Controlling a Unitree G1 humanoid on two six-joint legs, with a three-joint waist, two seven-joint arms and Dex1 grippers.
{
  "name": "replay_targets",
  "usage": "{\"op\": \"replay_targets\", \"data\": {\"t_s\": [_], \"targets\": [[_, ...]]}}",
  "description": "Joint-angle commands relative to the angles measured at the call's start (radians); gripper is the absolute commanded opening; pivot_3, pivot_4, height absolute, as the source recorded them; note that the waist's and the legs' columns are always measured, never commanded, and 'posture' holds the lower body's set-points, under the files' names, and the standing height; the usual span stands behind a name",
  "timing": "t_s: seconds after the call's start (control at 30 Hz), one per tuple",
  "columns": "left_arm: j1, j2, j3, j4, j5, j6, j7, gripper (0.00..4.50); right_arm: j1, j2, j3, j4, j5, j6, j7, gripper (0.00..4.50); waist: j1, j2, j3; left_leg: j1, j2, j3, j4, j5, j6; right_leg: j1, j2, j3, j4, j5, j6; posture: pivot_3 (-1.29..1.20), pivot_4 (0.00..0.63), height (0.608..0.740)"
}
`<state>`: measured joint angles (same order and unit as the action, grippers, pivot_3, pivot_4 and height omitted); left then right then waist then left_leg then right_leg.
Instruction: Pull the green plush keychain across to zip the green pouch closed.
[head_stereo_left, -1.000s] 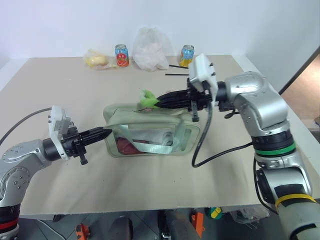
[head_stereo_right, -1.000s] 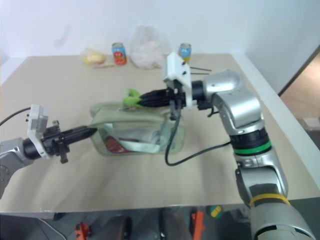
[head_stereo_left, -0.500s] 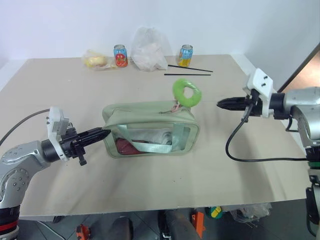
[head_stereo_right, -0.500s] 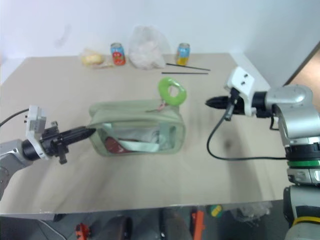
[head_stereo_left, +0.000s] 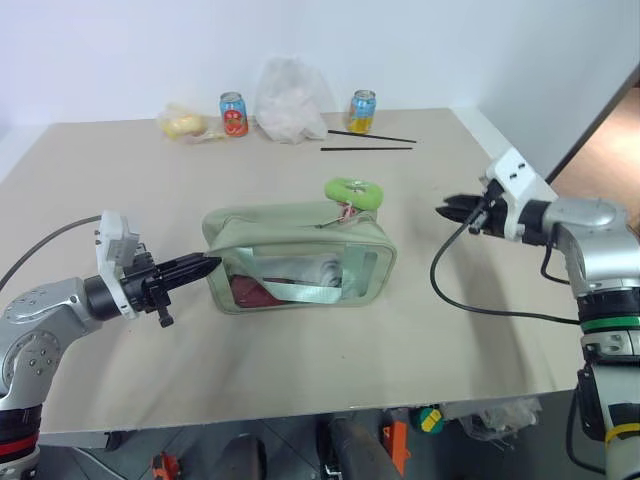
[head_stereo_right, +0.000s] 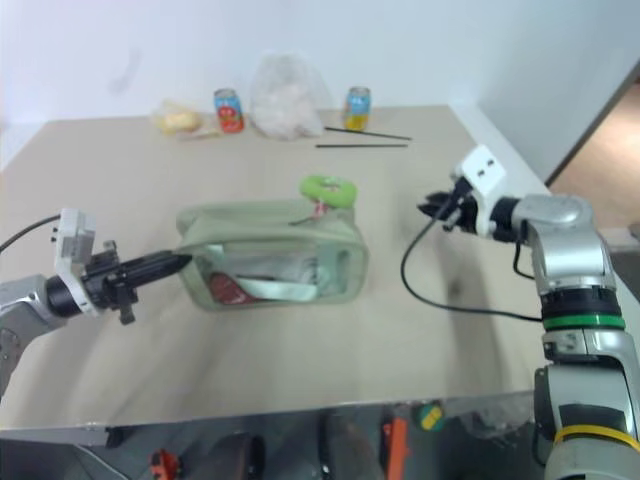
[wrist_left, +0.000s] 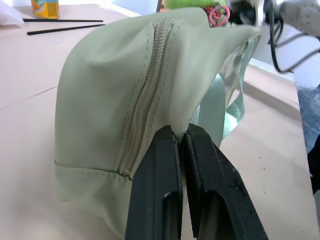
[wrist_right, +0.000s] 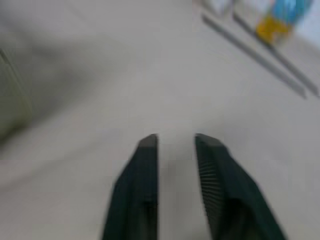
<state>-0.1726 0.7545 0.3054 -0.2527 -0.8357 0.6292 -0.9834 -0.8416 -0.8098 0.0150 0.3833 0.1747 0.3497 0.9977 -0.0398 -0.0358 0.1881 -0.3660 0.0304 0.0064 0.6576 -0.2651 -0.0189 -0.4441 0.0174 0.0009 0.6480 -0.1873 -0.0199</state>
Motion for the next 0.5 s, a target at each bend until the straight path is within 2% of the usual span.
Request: {"op": "replay_targets", "data": {"t_s": [0.03,0.07,0.27,0.5], "targets": [[-0.010,0.006,0.005,-0.011,0.000,-0.002,-0.001,0.00,-0.062,0.027,-0.012,-0.130,0.047,0.052,0.017,2.67,0.003,0.000,0.000,0.000,0.000,0.000,0.000,0.000,0.000,0.000,0.000,0.000,0.000,0.000,0.000,0.00,0.150,0.740],[-0.008,0.004,0.006,-0.013,-0.001,-0.002,0.000,0.00,-0.077,0.041,-0.013,-0.149,0.059,0.069,0.017,3.01,0.003,0.000,0.000,-0.001,0.000,0.000,0.000,0.000,0.000,0.000,0.000,0.001,-0.001,0.000,0.000,0.00,0.150,0.740],[-0.002,-0.002,0.004,-0.024,-0.003,0.002,0.008,0.00,-0.163,0.136,0.000,-0.253,0.136,0.150,0.034,3.01,0.001,0.000,0.000,-0.002,0.000,0.001,0.000,-0.001,0.001,-0.001,-0.001,0.001,-0.002,0.000,0.000,0.00,0.150,0.740],[-0.005,-0.005,0.001,-0.035,-0.011,0.010,0.019,0.00,-0.185,0.189,0.078,-0.338,0.130,0.175,0.065,3.01,0.007,0.000,0.000,-0.001,0.000,-0.002,0.000,-0.001,0.001,-0.001,-0.001,-0.001,-0.001,0.000,-0.001,0.00,0.150,0.740]]}}
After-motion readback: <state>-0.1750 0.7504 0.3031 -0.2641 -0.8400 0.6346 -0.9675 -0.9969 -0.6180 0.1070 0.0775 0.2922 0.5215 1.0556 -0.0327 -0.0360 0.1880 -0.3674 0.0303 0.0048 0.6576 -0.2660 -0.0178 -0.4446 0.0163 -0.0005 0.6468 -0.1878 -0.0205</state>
